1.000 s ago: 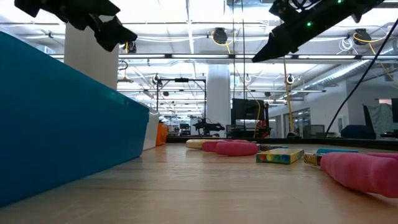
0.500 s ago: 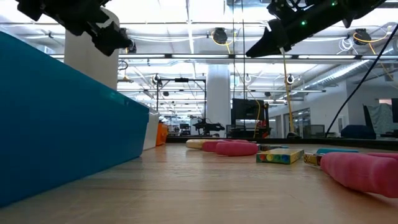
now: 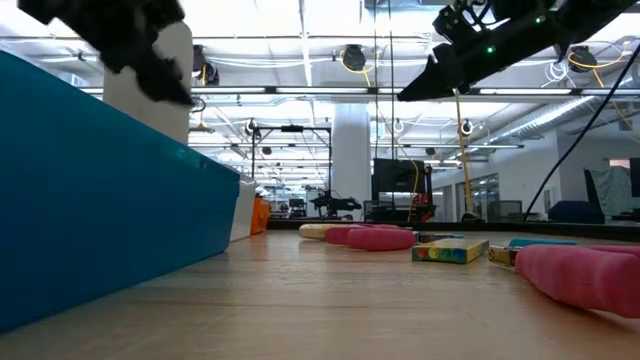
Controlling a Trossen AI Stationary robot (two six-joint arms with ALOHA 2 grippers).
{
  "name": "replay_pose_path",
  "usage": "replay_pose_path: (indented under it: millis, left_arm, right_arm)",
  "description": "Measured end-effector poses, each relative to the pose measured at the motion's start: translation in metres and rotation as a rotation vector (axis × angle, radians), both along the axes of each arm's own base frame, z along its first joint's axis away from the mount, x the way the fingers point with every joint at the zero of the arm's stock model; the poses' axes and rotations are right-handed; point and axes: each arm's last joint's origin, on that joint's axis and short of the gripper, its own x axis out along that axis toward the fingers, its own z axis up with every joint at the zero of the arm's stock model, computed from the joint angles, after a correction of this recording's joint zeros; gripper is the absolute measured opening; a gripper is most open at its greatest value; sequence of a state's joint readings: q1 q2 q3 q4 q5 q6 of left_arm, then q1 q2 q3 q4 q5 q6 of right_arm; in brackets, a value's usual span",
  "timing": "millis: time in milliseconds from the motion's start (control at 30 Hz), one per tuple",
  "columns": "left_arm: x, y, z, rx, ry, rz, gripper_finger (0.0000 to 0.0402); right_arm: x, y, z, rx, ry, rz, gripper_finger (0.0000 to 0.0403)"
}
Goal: Pick & Place School Supplies
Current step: Put the blue eraser into the white bin
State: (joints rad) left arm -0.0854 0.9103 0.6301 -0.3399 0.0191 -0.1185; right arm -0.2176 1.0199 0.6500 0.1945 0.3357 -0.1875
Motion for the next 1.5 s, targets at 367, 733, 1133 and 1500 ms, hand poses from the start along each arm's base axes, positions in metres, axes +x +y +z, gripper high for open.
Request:
replay_pose_path:
  millis: [367, 733, 1133, 1500]
  left_arm:
    - [0.027, -0.067, -0.011, -0.06, 0.352, -0.184, 0.031]
    - [0.044, -0.097, -0.077, 0.182, 0.625, -0.274, 0.031]
    - [0.052, -0.102, -0.103, 0.286, 0.681, -0.421, 0.0299]
    - [0.056, -0.107, -0.103, 0.194, 0.649, -0.482, 0.0166]
  right_arm:
    - [-0.001, 0.002, -0.008, 0.03, -0.005, 0.022, 0.0222]
    - [0.0, 0.006, -0.012, 0.063, -0.059, 0.13, 0.0222]
    - [0.001, 0.014, -0.012, 0.092, -0.072, 0.154, 0.0222]
    - [0.002, 0.02, -0.012, 0.096, -0.072, 0.183, 0.0222]
